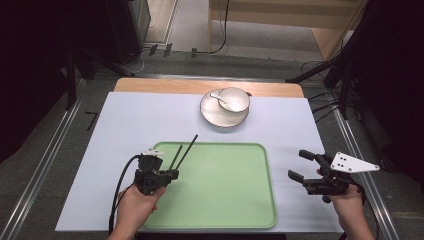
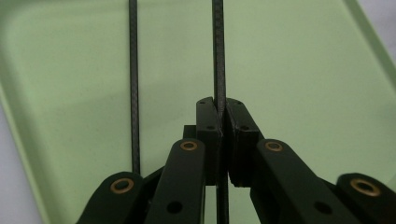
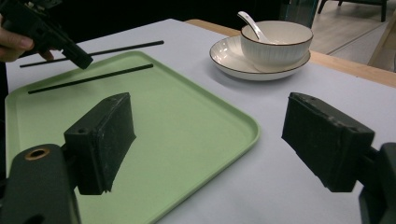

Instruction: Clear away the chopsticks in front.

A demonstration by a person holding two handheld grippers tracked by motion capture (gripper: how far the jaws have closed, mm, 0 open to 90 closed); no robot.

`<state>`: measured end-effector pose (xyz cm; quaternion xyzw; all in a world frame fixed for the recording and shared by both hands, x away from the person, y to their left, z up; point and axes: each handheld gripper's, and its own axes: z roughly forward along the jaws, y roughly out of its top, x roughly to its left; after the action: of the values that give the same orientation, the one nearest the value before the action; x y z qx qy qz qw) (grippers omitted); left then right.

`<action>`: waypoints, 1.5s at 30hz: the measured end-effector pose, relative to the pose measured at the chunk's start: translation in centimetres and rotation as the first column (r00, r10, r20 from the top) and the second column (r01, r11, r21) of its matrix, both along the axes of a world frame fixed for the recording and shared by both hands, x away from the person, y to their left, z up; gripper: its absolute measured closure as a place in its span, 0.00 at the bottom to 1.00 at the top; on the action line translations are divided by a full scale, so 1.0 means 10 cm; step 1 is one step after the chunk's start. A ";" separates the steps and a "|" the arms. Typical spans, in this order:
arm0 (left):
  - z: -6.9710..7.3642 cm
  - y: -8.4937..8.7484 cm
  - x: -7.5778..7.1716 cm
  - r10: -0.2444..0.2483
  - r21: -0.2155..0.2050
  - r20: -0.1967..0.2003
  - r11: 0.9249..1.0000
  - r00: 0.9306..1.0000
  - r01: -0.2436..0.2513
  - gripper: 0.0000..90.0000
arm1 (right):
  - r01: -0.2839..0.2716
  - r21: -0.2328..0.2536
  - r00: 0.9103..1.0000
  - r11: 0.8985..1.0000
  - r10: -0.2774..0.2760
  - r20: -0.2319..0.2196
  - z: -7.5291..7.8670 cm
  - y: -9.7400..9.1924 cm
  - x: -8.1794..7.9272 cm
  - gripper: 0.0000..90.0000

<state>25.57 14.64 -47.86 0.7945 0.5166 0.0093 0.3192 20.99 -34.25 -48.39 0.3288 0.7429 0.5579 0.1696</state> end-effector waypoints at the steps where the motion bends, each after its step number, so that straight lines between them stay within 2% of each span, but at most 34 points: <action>1: -0.04 0.00 -0.01 0.001 0.000 -0.016 1.000 1.000 -0.001 0.95 | -0.002 -0.002 1.000 1.000 0.002 0.000 0.00 0.00 0.00 0.19; 2: -0.08 0.00 -0.01 0.003 -0.013 -0.038 1.000 0.999 -0.003 0.95 | -0.002 -0.003 1.000 1.000 0.002 0.000 0.00 0.00 0.01 0.19; 6: -0.16 0.02 -0.02 0.026 0.025 -0.056 0.999 0.998 -0.024 0.95 | -0.004 0.000 1.000 1.000 0.004 0.000 0.00 0.01 0.01 0.19; 10: -0.21 0.07 -0.02 0.063 0.046 -0.079 0.997 0.995 -0.060 0.95 | -0.005 0.007 1.000 1.000 0.005 -0.002 0.00 0.01 0.02 0.19; 15: -0.23 0.17 -0.02 0.127 0.055 -0.100 0.991 0.987 -0.122 0.95 | -0.010 0.003 1.000 1.000 0.010 0.000 0.00 0.02 0.03 0.19; 16: -0.24 0.18 -0.02 0.135 0.048 -0.102 0.990 0.986 -0.131 0.95 | -0.010 0.006 1.000 1.000 0.010 0.002 0.00 0.02 0.03 0.19; 19: -0.22 0.21 -0.03 0.156 0.071 -0.089 0.986 0.984 -0.150 0.94 | -0.010 0.005 1.000 1.000 0.010 0.004 0.00 0.02 0.03 0.19; 23: -0.22 0.24 -0.01 0.170 0.072 -0.081 0.984 0.982 -0.165 0.91 | -0.009 0.007 1.000 1.000 0.009 0.003 0.00 0.02 0.03 0.19; 31: -0.22 0.22 -0.01 0.137 0.066 -0.071 0.989 0.988 -0.133 0.84 | -0.011 0.006 1.000 1.000 0.011 0.001 0.00 0.02 0.03 0.19; 32: -0.22 0.23 0.00 0.129 0.058 -0.080 0.991 0.988 -0.124 0.78 | -0.011 0.005 1.000 1.000 0.011 0.000 0.00 0.02 0.02 0.19; 33: -0.22 0.23 0.01 0.115 0.044 -0.086 0.993 0.990 -0.111 0.78 | -0.011 0.005 1.000 1.000 0.011 0.000 0.00 0.02 0.02 0.19; 38: -0.19 0.19 0.01 0.067 0.044 -0.068 0.997 0.995 -0.064 0.71 | -0.015 0.001 1.000 1.000 0.015 -0.001 0.00 0.03 0.03 0.19; 44: -0.12 0.25 0.08 0.041 -0.012 -0.066 0.999 0.997 -0.042 0.58 | -0.008 0.004 1.000 1.000 0.008 -0.006 -0.01 0.02 0.02 0.19; 45: -0.10 0.27 0.10 0.033 -0.022 -0.054 0.999 0.998 -0.034 0.58 | -0.008 0.004 1.000 1.000 0.008 -0.006 -0.01 0.02 0.02 0.19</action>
<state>26.54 17.34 -48.87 0.7820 0.5383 -0.0128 0.3140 21.20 -34.09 -48.47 0.3276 0.7437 0.5591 0.1645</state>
